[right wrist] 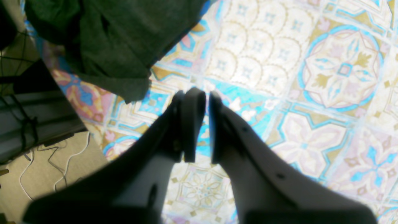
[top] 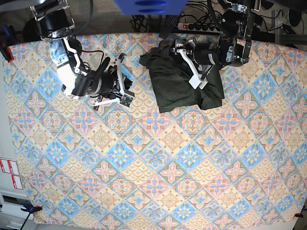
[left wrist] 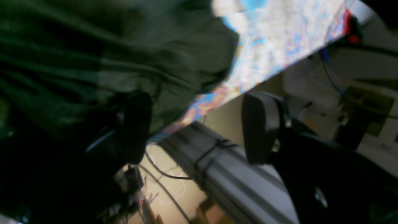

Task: Fold the T-shirt properly
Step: 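Lift and fold the held edge over the shirt toward the right gripper, then release the edge and move the left gripper back to the shirt's side, then grasp the shirt's side edge again with the left gripper, then reach the right gripper to the shirt's other side and grasp it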

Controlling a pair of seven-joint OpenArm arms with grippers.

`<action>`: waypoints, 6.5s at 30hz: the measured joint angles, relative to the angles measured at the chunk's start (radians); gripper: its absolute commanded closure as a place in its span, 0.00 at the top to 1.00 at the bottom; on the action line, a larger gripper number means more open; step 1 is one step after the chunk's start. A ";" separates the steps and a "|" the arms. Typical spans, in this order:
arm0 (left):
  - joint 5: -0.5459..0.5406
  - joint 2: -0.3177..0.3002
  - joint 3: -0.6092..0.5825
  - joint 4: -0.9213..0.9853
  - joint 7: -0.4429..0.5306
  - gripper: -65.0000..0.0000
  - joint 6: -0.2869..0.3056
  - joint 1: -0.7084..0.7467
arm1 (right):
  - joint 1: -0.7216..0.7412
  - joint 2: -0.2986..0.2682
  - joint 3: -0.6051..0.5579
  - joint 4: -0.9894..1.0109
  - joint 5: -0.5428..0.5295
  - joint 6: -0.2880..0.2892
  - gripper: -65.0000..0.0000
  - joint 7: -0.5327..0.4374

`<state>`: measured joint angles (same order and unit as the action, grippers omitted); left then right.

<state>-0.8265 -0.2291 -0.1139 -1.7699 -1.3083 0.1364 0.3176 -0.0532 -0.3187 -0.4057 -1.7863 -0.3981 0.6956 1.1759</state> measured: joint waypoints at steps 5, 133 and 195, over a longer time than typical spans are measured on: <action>0.050 0.017 -0.007 0.046 -0.003 0.61 -0.001 -0.002 | 0.000 0.001 0.000 0.000 -0.001 0.000 0.09 0.000; -0.049 -0.080 0.407 0.149 0.168 0.17 0.179 -0.086 | 0.003 0.000 0.000 -0.021 0.000 0.000 0.09 0.001; 0.027 -0.101 0.158 -0.106 0.273 0.00 0.183 0.206 | 0.204 0.142 -0.270 0.205 0.263 0.000 0.05 -0.027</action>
<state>-0.7990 -0.3298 0.0444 -1.8759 -1.0351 0.3195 0.5232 0.1505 -0.1764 -0.6762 -1.5814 -0.1352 0.6960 1.1484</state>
